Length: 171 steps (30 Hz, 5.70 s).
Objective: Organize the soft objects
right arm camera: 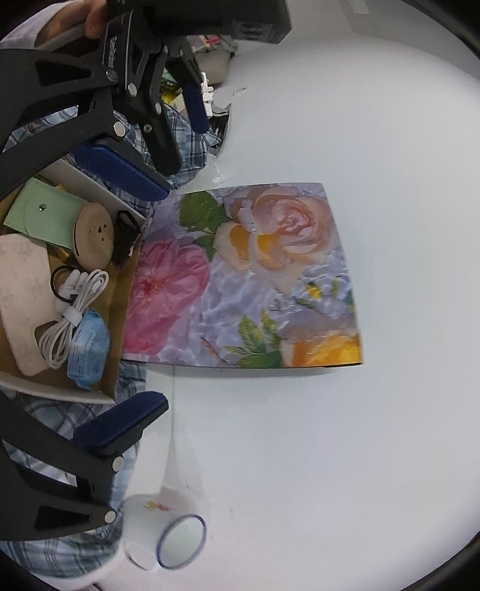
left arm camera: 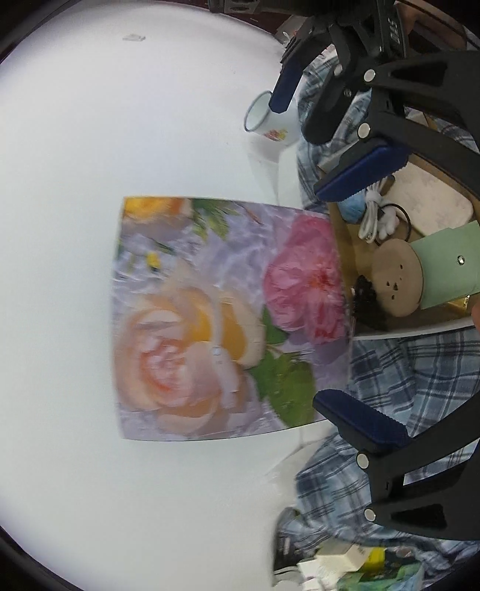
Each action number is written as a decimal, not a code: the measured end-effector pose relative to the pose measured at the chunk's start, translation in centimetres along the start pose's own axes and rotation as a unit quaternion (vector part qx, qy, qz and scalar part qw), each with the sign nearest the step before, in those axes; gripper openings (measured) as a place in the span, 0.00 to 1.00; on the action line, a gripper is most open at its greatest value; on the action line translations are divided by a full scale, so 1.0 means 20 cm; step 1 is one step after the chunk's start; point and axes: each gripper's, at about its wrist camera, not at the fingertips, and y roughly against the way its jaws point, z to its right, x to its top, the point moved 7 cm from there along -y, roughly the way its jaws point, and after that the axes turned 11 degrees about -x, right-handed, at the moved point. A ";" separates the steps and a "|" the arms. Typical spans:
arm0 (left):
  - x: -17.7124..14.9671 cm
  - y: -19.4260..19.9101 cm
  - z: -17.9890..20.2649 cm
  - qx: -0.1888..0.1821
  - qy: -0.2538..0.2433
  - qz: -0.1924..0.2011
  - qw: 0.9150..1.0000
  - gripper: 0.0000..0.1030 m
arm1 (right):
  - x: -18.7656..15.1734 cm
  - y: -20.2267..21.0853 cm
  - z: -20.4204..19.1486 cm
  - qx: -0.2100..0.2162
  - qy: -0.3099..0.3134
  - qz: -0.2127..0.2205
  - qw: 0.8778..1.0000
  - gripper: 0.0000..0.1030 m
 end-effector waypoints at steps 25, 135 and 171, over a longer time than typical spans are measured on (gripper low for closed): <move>0.19 1.07 0.39 -0.052 -0.046 0.158 0.985 1.00 | 0.27 1.10 -0.10 -0.020 0.014 0.147 0.989 1.00; -0.95 0.73 -0.06 0.087 -0.047 0.027 0.995 1.00 | -0.81 0.58 -0.37 -0.017 0.069 -0.009 0.997 1.00; -0.97 0.69 -0.06 0.093 -0.057 -0.001 0.994 1.00 | -0.83 0.55 -0.37 -0.024 0.077 -0.023 0.996 1.00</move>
